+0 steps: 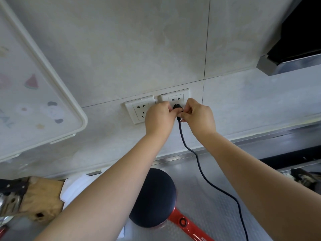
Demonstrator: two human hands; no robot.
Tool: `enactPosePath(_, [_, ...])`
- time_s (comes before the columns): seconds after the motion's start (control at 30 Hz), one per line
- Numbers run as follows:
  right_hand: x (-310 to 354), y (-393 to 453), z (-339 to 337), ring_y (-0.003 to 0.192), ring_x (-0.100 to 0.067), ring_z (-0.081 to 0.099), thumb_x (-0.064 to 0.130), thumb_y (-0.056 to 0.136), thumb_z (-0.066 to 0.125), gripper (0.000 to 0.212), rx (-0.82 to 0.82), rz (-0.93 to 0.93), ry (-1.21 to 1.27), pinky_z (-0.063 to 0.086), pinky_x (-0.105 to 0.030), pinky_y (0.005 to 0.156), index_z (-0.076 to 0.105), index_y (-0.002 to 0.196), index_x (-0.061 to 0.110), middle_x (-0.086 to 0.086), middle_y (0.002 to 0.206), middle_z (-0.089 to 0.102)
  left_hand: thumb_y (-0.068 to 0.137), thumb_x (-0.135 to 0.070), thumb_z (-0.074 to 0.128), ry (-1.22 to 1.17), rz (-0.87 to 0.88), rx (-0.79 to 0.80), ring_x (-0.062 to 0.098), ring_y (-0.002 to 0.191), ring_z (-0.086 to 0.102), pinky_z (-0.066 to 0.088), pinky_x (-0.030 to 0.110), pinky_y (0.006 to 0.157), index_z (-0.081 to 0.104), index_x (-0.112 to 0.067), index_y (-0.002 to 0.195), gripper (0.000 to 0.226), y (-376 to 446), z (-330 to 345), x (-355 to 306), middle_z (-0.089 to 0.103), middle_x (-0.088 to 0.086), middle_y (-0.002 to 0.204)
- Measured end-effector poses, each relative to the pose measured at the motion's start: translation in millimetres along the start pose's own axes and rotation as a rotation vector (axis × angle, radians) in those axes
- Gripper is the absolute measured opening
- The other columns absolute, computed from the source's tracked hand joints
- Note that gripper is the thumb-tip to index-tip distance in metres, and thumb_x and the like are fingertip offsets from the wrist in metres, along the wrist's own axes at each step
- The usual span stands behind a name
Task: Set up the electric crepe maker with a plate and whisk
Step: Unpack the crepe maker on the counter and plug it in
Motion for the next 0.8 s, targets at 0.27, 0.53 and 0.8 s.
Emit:
enactPosePath(0.27, [-5.3, 2.0, 7.7, 0.073, -0.028, 0.067, 0.015, 0.083, 0.058, 0.015, -0.001, -0.028, -0.121, 0.053, -0.042, 0.064, 0.044, 0.076, 0.015, -0.007, 0.071, 0.069, 0.09, -0.039, 0.061, 0.241, 0.021, 0.035, 0.024, 0.065, 0.056, 0.033, 0.029, 0.053, 0.063, -0.01, 0.073, 0.033, 2.5, 2.6, -5.8, 0.061, 0.003, 0.067])
enactPosePath(0.53, [3.2, -15.4, -11.4, 0.072, -0.019, 0.074, 0.018, 0.083, 0.069, 0.03, 0.284, 0.116, -0.246, 0.052, -0.029, 0.06, 0.043, 0.07, 0.019, -0.003, 0.072, 0.068, 0.092, -0.043, 0.059, 0.371, -0.011, 0.218, 0.023, 0.069, 0.057, 0.029, 0.025, 0.048, 0.06, -0.015, 0.081, 0.03, -22.7, -8.4, -27.4, 0.054, -0.002, 0.064])
enactPosePath(0.8, [-108.5, -126.8, -23.1, 0.106, -0.027, 0.064, 0.038, 0.085, 0.068, 0.044, 0.576, 0.454, -0.625, 0.053, -0.036, 0.09, 0.063, 0.118, 0.009, -0.01, 0.123, 0.064, 0.082, -0.048, 0.068, 0.437, 0.197, 0.952, 0.028, 0.123, 0.05, 0.046, 0.038, 0.098, 0.057, -0.022, 0.132, 0.057, -173.4, 46.6, 42.6, 0.059, 0.008, 0.128])
Point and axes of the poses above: each hand's wrist, its own y-axis towards the middle knuckle, its own z-axis out of the palm, x = y × z, the point moved 1 cm from there along y, towards the middle knuckle
